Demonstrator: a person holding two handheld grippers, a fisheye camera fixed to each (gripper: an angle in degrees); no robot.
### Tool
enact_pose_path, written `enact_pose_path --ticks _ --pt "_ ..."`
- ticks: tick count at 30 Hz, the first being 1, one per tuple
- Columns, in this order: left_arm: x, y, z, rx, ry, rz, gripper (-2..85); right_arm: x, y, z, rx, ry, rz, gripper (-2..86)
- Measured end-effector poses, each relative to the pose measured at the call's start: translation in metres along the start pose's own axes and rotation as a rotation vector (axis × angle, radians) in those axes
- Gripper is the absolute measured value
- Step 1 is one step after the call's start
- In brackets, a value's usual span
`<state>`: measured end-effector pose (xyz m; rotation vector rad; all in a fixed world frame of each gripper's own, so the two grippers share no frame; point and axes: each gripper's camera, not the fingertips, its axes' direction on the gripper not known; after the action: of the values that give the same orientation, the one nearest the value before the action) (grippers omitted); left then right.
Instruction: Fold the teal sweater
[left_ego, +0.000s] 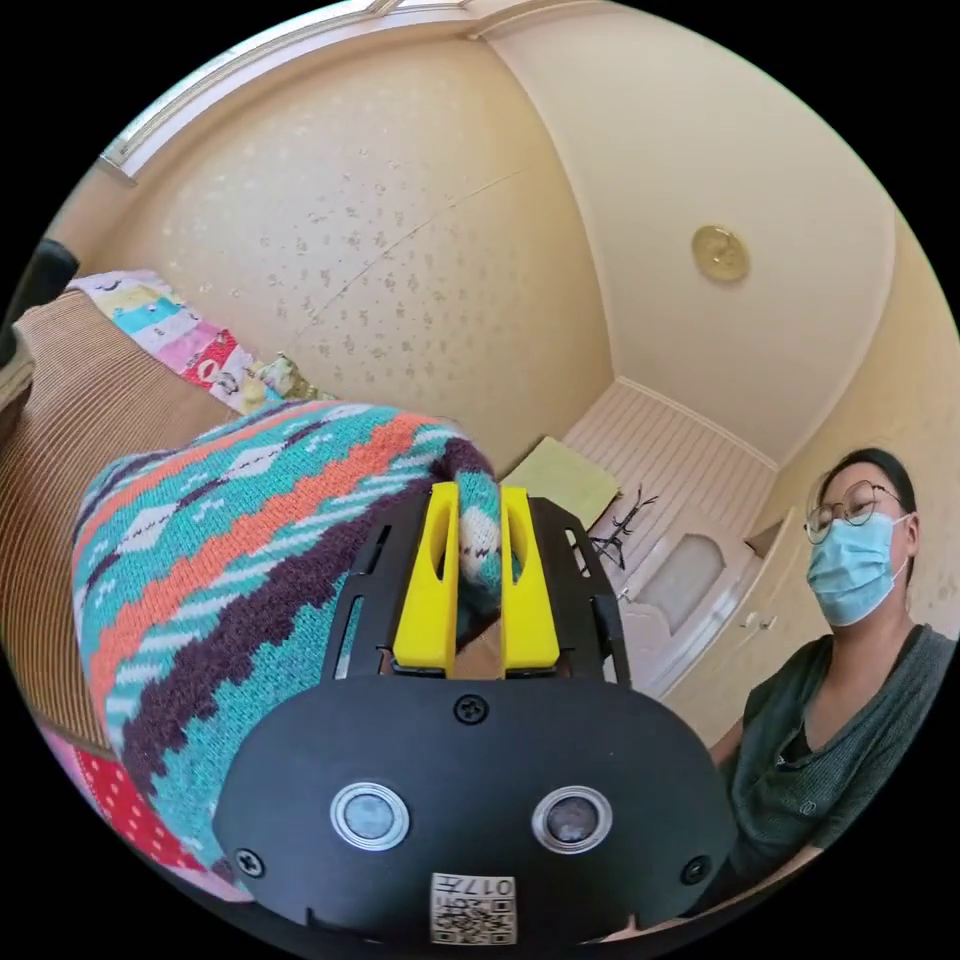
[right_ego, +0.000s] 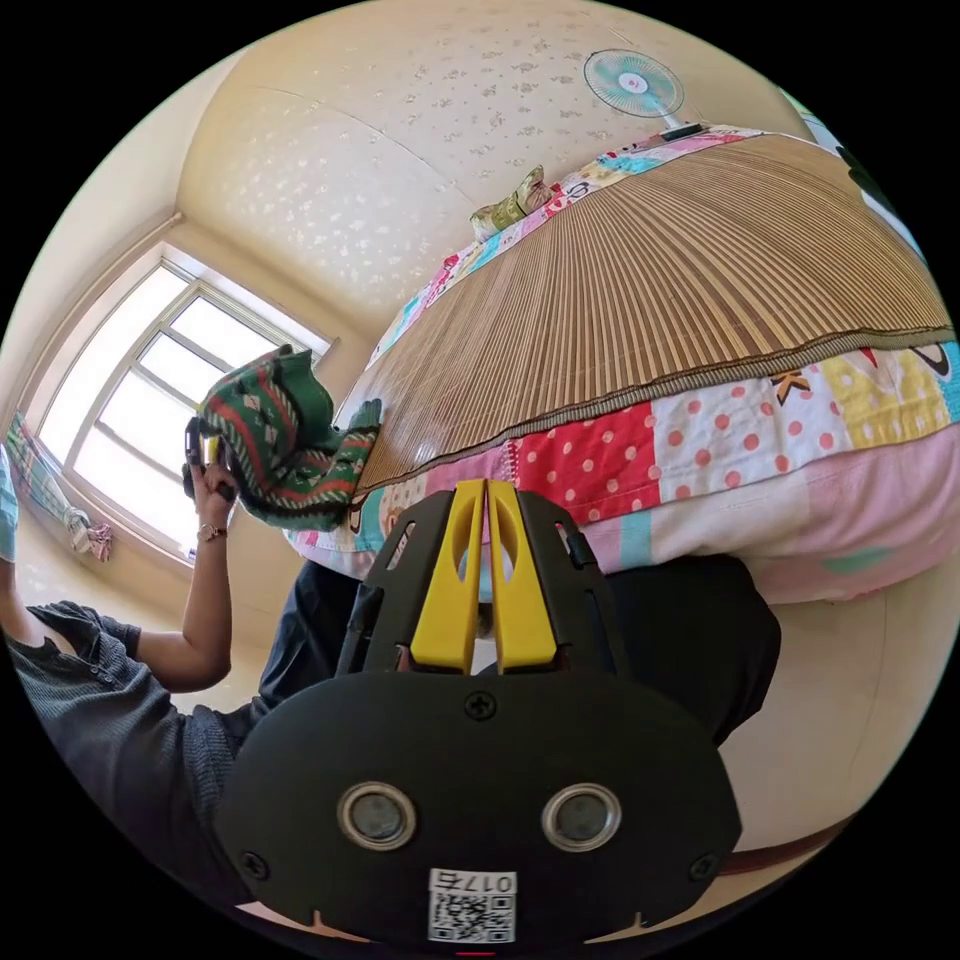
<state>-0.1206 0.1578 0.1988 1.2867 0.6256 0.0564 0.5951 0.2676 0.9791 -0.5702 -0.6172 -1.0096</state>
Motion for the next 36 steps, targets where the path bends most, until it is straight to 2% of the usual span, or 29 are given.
enact_pose_path --ticks 4,5,8,10,11,13,14,15,16,18,20,26,29,32,36 --pt "0.037 0.018 0.058 0.029 0.413 0.129 6.7 -0.001 -0.004 0.001 0.01 0.006 0.0 0.4" --pt "0.042 0.023 0.067 0.005 0.45 0.151 6.8 -0.002 -0.006 0.003 0.002 0.011 -0.002 0.5" --pt "0.069 0.062 0.116 -0.262 0.481 0.265 7.0 -0.003 -0.012 0.006 -0.01 0.025 -0.009 0.5" --pt "0.083 0.117 0.158 -0.547 0.354 0.303 7.2 -0.001 -0.015 0.006 -0.01 0.022 -0.007 0.5" --pt "0.083 0.133 0.169 -0.616 0.31 0.296 7.2 0.002 -0.017 0.006 -0.011 0.016 0.0 0.6" --pt "0.077 0.209 0.214 -0.946 0.096 0.247 7.1 0.006 -0.021 0.006 -0.012 0.003 0.009 0.7" --pt "0.073 0.232 0.226 -1.05 0.02 0.237 7.0 0.008 -0.024 0.007 -0.013 0.0 0.01 0.7" --pt "0.065 0.278 0.244 -1.248 -0.169 0.248 7.0 0.008 -0.026 0.008 -0.018 0.0 0.007 0.7" --pt "0.065 0.312 0.251 -1.329 -0.326 0.306 7.0 0.008 -0.028 0.009 -0.022 0.003 0.004 0.8" --pt "0.081 0.337 0.252 -1.316 -0.38 0.407 7.0 0.006 -0.035 0.013 -0.048 0.024 -0.009 1.0" --pt "0.09 0.344 0.256 -1.302 -0.398 0.422 7.0 0.004 -0.04 0.017 -0.07 0.045 -0.016 1.5" --pt "0.068 0.306 0.262 -1.14 -0.29 0.183 6.9 -0.016 -0.057 0.027 -0.089 -0.034 -0.134 8.6" --pt "0.062 0.282 0.264 -1.092 -0.217 0.136 2.8 -0.021 -0.067 0.045 -0.11 -0.097 -0.119 11.2" --pt "0.059 0.247 0.26 -0.97 -0.159 0.079 0.8 -0.012 -0.078 0.079 -0.21 -0.156 -0.025 9.2" --pt "0.047 0.206 0.262 -0.871 -0.235 -0.041 4.4 -0.033 -0.08 0.063 -0.04 -0.27 -0.036 4.4"
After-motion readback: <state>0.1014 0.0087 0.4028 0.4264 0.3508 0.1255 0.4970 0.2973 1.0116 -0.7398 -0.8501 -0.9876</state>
